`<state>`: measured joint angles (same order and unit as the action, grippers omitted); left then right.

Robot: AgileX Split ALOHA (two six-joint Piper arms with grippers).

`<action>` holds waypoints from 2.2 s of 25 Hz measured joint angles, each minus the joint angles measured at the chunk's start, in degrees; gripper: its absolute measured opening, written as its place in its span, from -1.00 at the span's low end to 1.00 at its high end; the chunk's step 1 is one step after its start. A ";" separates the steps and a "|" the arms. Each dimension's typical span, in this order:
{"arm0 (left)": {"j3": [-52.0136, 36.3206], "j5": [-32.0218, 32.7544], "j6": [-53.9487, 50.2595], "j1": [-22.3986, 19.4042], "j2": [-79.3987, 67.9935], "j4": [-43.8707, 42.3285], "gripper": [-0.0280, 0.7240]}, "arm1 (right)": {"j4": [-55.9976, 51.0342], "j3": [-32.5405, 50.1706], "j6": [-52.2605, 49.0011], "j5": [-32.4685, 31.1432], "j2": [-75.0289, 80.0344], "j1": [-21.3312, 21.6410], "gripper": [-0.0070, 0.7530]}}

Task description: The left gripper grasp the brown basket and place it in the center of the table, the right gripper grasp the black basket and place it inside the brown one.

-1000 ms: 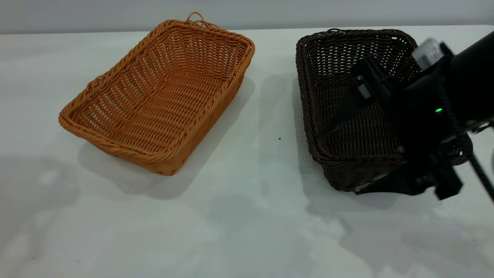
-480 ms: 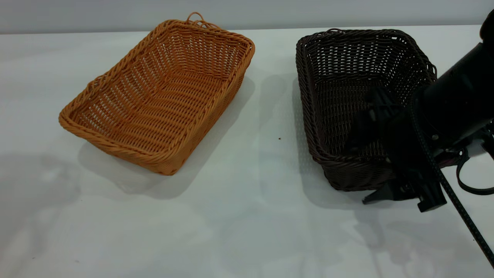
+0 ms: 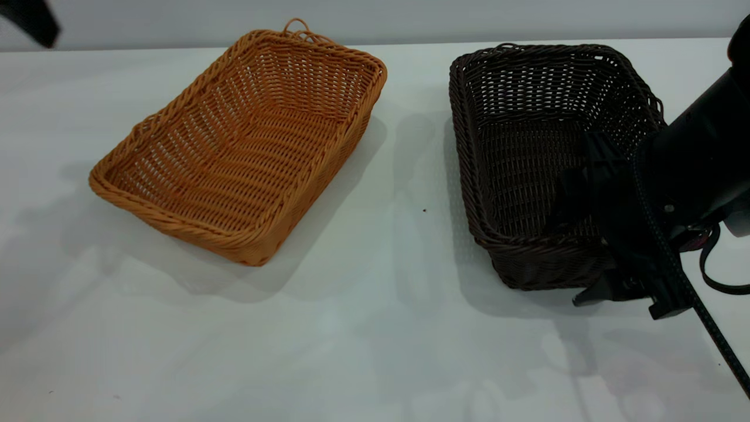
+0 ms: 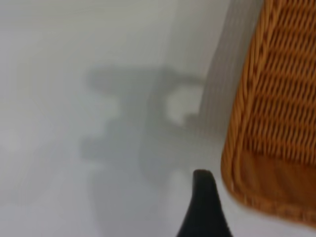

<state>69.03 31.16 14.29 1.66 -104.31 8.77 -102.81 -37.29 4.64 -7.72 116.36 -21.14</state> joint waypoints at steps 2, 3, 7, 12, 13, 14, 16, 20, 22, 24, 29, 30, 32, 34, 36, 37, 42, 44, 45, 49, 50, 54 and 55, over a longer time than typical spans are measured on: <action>5.21 1.77 2.25 0.24 -5.87 1.36 0.46 | 0.00 0.00 0.12 -0.05 0.00 0.00 0.43; 7.94 2.76 3.08 0.29 -8.29 1.82 0.48 | 0.00 -0.02 0.12 -0.05 0.00 0.00 0.43; 17.16 4.74 4.40 1.58 -18.06 2.06 0.54 | -0.01 -0.02 0.56 -0.10 0.00 0.00 0.43; 24.49 5.77 5.13 4.53 -26.45 2.14 0.55 | -0.01 -0.02 1.04 -0.10 0.00 0.00 0.43; 25.36 5.69 5.34 5.09 -27.85 2.14 0.55 | -0.01 -0.02 1.04 -0.10 0.00 0.00 0.43; 25.96 5.40 5.55 5.49 -28.97 2.14 0.55 | -0.01 -0.02 1.10 -0.10 0.00 0.00 0.43; 26.55 4.69 5.80 5.98 -31.64 2.19 0.55 | -0.06 -0.02 1.21 -0.15 0.00 0.00 0.43; 26.92 2.82 5.84 5.98 -36.19 2.19 0.55 | -0.06 -0.02 1.21 0.18 0.00 0.00 0.40; 26.92 1.80 5.84 6.04 -37.70 2.19 0.52 | -0.06 -0.02 1.21 0.53 0.07 0.00 0.36; 26.92 1.24 5.84 6.41 -38.71 2.19 0.44 | -0.06 -0.02 1.27 0.64 0.37 0.00 0.29; 27.03 0.94 5.84 7.09 -38.81 2.06 0.01 | -0.06 -0.09 1.27 1.89 0.81 0.00 -0.04; 27.03 0.94 5.84 7.09 -38.81 2.05 -0.10 | -0.06 -0.09 1.27 2.60 0.81 0.00 -0.13; 27.03 0.94 5.84 7.09 -38.81 2.09 -0.29 | -0.06 -0.09 1.27 4.56 0.86 0.00 -0.30; 27.03 0.99 5.84 7.09 -38.81 2.34 -0.39 | -0.13 -0.09 1.21 5.74 0.87 0.00 -0.47; 27.03 1.12 5.84 7.09 -38.81 2.46 -0.43 | -0.44 -0.14 1.00 6.50 0.87 0.00 -0.59; 27.03 1.17 5.84 7.09 -38.81 2.47 -0.44 | -0.50 -0.14 0.86 6.62 0.87 0.00 -0.64; 27.08 1.23 5.78 7.09 -38.81 2.92 -0.52 | -0.51 -0.14 0.85 6.32 0.82 0.00 -0.77; 27.12 1.37 5.72 7.09 -38.81 3.32 -0.59 | -0.51 -0.14 1.03 6.38 0.16 0.00 -0.77; 27.12 1.42 5.77 7.09 -38.81 3.32 -0.60 | -0.51 -0.14 1.03 6.52 -0.19 0.00 -0.77; 27.19 1.42 5.89 7.09 -38.76 3.22 -0.62 | -0.18 -0.14 1.73 8.83 -3.18 0.06 -0.77; 27.19 1.42 5.89 7.09 -38.76 2.94 -0.62 | 0.10 -0.14 2.20 9.35 -4.25 0.52 -0.77; 27.21 1.31 6.63 7.12 -38.76 2.21 -0.63 | 4.64 -0.57 7.47 8.74 -8.69 6.13 -0.77; 27.21 1.13 7.69 7.12 -38.76 2.26 -0.63 | 6.01 -1.03 9.32 7.72 -9.92 8.00 -0.77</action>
<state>96.25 32.30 21.99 8.77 -143.07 11.03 -96.80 -38.32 13.96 0.00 106.44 -13.15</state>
